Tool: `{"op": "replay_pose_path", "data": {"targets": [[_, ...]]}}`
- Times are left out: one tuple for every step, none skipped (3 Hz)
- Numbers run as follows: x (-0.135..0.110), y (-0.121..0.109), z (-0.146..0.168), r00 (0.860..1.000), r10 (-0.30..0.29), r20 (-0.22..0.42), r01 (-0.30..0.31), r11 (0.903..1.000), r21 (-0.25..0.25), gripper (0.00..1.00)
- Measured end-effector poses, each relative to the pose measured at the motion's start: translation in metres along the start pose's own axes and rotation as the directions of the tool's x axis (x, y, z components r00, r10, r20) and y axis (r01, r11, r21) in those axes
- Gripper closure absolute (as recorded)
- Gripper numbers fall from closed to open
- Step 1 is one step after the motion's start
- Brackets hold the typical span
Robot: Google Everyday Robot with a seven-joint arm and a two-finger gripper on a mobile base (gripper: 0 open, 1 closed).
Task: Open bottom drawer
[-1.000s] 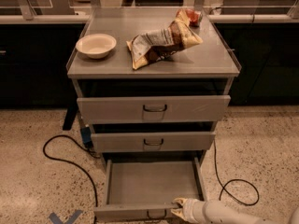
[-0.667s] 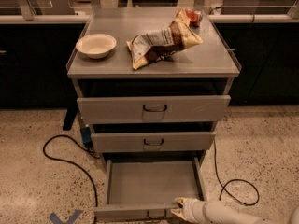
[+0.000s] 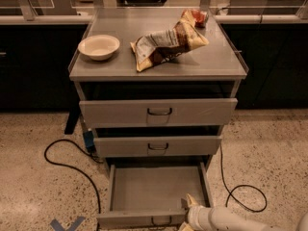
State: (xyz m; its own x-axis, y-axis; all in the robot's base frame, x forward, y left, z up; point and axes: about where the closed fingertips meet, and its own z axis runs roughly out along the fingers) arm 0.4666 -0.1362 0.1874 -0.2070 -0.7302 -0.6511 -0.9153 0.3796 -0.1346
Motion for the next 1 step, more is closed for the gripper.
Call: {"op": "replay_pose_path", "data": {"targets": [[0.0000,0.0000,0.0000,1.000,0.000,0.000,0.000,1.0000,0.000,0.00]]}}
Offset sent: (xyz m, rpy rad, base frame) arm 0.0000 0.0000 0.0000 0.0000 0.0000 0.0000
